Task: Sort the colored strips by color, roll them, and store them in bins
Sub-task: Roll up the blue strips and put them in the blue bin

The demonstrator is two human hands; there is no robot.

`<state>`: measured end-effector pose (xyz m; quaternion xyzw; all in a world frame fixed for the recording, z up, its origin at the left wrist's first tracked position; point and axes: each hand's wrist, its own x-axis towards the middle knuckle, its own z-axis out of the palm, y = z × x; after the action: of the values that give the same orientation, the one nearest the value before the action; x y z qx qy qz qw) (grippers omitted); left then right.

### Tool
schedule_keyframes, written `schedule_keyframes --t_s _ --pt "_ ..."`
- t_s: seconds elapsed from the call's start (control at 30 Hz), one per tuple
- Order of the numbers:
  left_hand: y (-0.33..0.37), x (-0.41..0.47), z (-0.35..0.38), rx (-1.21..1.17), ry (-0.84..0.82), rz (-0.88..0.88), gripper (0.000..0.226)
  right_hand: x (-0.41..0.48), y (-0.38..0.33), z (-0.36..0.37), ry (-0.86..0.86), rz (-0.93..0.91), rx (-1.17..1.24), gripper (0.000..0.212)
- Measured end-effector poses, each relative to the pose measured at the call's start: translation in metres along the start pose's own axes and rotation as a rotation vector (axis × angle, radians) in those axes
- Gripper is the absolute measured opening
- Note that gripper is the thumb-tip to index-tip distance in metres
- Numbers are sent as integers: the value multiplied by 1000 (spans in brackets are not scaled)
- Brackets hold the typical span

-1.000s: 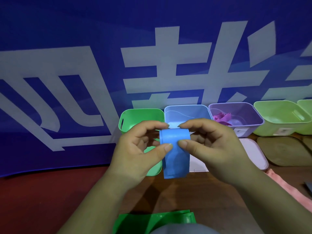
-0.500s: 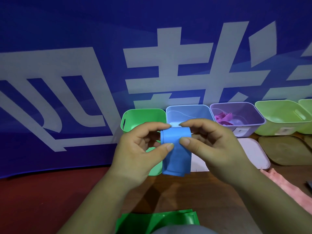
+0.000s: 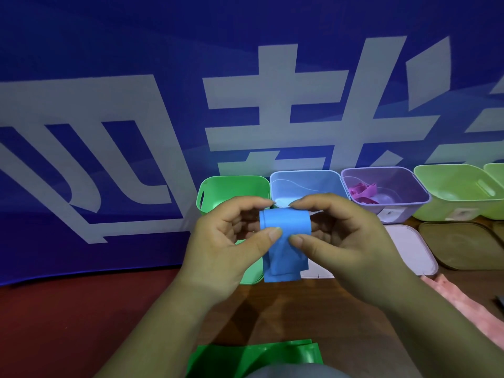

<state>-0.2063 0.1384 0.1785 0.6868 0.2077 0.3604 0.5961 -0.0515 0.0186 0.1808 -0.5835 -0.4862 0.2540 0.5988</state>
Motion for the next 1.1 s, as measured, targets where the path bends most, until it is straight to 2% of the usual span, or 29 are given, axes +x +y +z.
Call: schedule_keyframes --t_s 0.17,0.4,0.7,1.1 --pt "0 1 -1 -1 -27 -3 34 1 1 0 14 23 43 35" --pt "1 1 -6 78 -82 40 42 4 -1 3 43 60 98 32" --pt "-1 1 -6 71 -83 40 41 5 -4 5 65 104 52 28" --pt "-2 0 -1 -6 -48 -7 38 0 -2 -1 0 49 60 42"
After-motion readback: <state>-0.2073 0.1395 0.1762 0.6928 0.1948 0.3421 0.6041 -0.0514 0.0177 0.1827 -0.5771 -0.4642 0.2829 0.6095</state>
